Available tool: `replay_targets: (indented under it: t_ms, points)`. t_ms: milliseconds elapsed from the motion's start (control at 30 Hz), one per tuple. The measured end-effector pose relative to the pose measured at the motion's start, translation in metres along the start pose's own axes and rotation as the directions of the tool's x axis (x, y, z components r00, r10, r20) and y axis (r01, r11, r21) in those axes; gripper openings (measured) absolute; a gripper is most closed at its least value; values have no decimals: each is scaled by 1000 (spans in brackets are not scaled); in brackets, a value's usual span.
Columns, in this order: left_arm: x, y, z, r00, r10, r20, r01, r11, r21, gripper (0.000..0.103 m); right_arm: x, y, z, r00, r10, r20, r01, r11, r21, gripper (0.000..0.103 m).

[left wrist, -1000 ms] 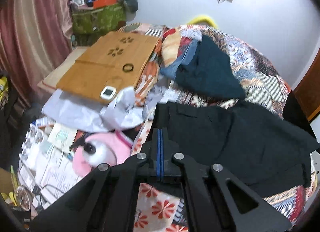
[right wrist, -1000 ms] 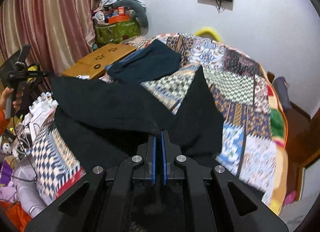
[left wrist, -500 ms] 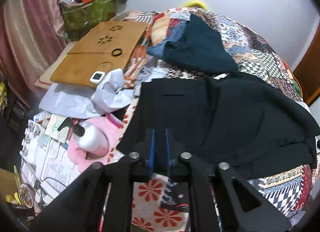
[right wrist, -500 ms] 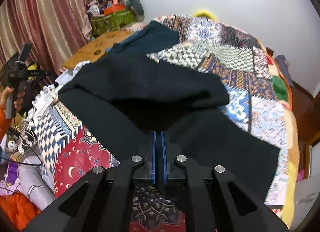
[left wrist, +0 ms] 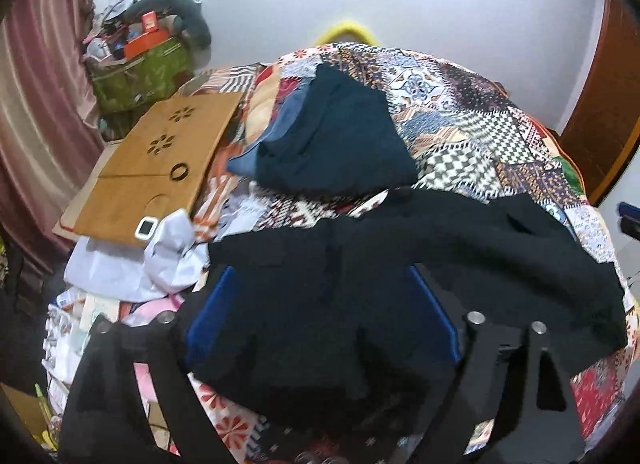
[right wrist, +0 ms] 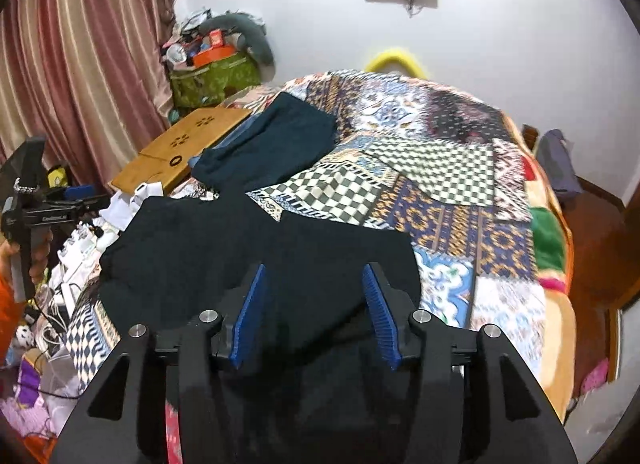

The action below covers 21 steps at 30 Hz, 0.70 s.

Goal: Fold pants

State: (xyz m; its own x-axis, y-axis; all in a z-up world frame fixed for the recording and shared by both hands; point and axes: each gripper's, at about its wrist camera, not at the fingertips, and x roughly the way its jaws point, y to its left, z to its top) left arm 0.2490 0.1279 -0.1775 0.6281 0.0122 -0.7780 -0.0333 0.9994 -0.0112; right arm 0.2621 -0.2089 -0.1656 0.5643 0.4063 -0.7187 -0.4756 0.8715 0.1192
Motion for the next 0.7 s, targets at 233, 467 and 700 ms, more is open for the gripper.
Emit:
replay_targets:
  t_ms: [233,467,700]
  points:
    - [34,-20,24,999,-8,-31,9,1000,26,91,73,-2,34,985,76,-152,-78,997,-9,47]
    - [71,-28,27,997,-5,-77,9,999,52,91,138,-3,45,944,126,-304,-128,992,13,47]
    - [96,-29,17,993,2,-118,6,997,72,91,178,8,31,894,149,-422,-161,987,7,42]
